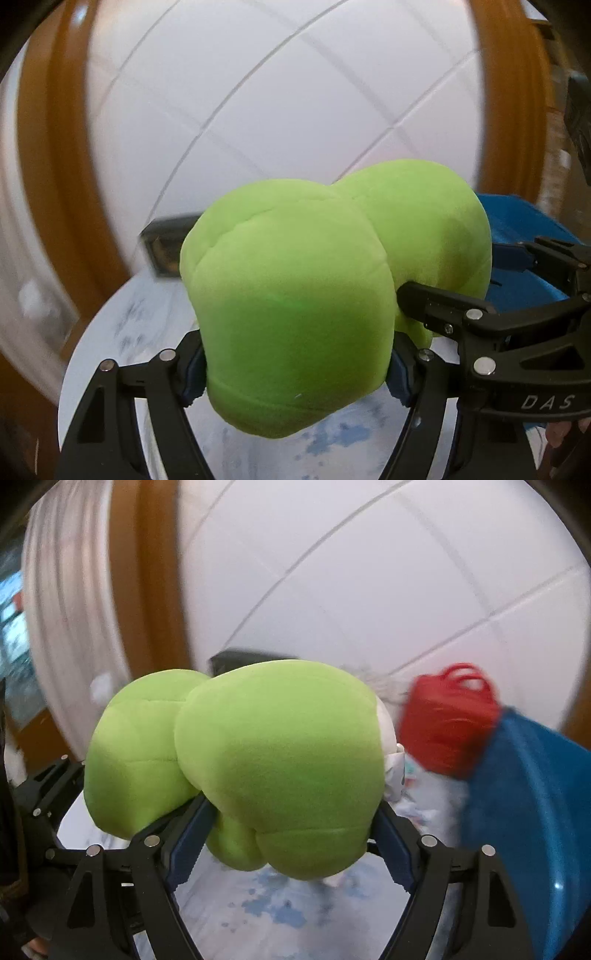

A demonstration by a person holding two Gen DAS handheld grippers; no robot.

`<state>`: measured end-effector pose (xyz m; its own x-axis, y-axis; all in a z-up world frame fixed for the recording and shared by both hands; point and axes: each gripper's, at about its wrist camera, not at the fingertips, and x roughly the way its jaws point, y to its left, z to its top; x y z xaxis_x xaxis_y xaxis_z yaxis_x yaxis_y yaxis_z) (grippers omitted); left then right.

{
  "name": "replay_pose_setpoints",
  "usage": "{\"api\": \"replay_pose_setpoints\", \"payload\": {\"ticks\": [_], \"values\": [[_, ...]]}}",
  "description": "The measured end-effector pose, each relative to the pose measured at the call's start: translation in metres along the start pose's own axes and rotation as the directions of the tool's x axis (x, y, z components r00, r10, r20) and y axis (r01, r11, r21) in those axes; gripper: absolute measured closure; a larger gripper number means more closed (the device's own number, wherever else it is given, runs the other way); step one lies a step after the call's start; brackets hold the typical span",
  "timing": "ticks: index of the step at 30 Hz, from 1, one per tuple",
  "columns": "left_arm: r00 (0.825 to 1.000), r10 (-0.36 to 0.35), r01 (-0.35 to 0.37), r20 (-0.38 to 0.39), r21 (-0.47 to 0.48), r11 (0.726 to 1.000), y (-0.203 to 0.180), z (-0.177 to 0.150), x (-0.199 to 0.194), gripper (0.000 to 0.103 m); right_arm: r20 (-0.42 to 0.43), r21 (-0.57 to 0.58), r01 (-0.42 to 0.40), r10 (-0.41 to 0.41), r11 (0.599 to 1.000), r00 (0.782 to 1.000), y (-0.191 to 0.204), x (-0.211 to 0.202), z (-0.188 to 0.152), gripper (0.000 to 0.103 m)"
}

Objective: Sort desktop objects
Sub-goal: 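Lift the green plush with both tools and carry it over the crate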

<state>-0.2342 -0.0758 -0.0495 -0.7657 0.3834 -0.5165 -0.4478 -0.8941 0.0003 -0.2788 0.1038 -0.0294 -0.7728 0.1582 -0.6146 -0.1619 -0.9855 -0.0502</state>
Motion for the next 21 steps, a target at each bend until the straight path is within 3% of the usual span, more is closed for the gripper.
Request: {"api": "replay_pose_setpoints", "payload": {"ticks": [6,12,17,21], "values": [[0.983,-0.174,0.167,0.052,0.119,0.979,-0.072,0.032,-0.029,0.028,0.047,0.105,0.172,-0.178,0.979,0.983,-0.05,-0.079,-0.006,0.02],[0.946,-0.32,0.303,0.056,0.204,0.931,-0.175,0.047,-0.046,0.027,0.046,0.196,0.302,-0.316,0.933,0.948,-0.117,-0.148,-0.03,0.02],[0.922,-0.384,0.363,0.045,0.24,0.9,-0.258,0.047,-0.054,0.027,0.026,0.236,0.368,-0.385,0.899,0.923,-0.182,-0.193,-0.06,0.02],[0.92,-0.391,0.377,0.013,0.245,0.893,-0.331,0.044,-0.058,0.026,0.004,0.246,0.383,-0.396,0.891,0.918,-0.238,-0.225,-0.089,0.02]]}}
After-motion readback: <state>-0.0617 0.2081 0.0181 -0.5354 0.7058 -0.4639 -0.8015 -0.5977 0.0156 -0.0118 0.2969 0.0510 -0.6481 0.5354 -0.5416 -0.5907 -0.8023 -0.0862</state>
